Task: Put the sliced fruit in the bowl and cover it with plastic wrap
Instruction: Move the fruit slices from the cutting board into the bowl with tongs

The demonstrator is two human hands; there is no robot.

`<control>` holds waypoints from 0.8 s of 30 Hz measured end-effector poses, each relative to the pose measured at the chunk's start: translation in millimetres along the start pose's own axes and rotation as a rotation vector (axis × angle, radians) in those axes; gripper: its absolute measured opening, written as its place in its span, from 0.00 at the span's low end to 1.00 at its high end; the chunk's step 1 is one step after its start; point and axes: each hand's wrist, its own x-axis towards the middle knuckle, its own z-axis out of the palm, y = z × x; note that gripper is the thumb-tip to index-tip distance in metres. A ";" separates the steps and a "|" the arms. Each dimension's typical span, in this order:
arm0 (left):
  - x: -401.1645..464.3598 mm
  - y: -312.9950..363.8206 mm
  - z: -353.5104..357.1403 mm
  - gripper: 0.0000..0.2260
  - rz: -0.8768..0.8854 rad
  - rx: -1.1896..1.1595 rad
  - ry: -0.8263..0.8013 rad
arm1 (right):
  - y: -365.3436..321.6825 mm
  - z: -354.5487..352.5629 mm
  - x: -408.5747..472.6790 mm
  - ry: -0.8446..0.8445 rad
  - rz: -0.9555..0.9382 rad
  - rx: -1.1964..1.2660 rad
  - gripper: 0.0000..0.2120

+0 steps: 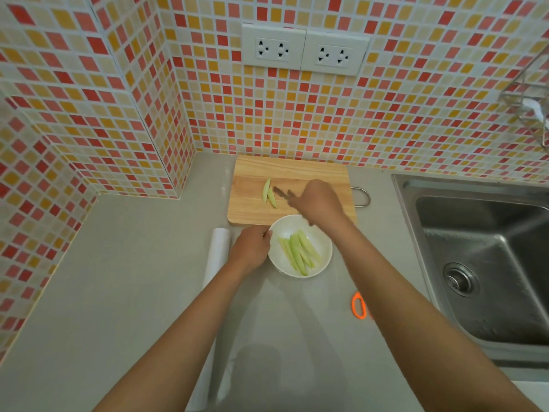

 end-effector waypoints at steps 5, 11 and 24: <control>1.6 -3.2 1.8 0.14 -0.039 -0.008 -0.010 | -23.0 57.7 37.2 -0.024 0.009 -0.041 0.16; 1.0 -6.8 2.5 0.13 -0.006 -0.052 0.011 | -25.5 77.4 48.2 0.040 -0.018 -0.137 0.06; -1.2 -16.5 3.6 0.18 -0.034 -0.283 0.007 | -1.8 71.5 63.6 0.045 -0.042 -0.114 0.19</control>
